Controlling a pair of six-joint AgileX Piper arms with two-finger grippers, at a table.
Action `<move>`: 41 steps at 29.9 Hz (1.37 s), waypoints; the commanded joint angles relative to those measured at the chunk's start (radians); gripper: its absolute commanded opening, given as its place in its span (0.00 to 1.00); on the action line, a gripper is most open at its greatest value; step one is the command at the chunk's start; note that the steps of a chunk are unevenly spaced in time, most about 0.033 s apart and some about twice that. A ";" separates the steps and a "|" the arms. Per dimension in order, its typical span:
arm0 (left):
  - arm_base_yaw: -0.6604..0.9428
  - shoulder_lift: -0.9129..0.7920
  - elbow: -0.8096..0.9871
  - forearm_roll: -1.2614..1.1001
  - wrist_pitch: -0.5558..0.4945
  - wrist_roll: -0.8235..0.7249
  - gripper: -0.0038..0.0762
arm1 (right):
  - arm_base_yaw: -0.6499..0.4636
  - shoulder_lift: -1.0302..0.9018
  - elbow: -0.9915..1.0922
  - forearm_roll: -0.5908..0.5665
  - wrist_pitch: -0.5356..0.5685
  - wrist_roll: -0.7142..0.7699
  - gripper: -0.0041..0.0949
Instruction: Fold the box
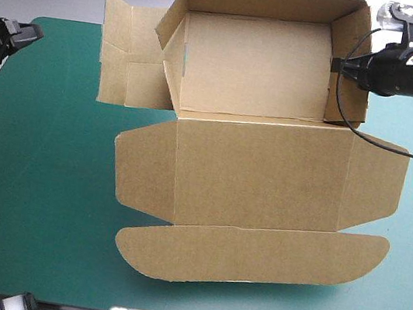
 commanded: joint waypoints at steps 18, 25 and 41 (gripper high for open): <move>-0.335 0.012 -0.026 -0.091 0.085 -0.012 0.38 | -0.011 -0.073 -0.030 0.200 -0.061 -0.050 0.03; -0.335 0.004 -0.026 -0.184 0.158 -0.006 0.38 | -0.011 -0.048 -0.030 0.197 -0.056 -0.053 0.03; -0.363 -0.081 -0.026 -0.188 0.158 -0.019 0.37 | 0.033 0.020 -0.030 0.171 -0.123 -0.062 0.03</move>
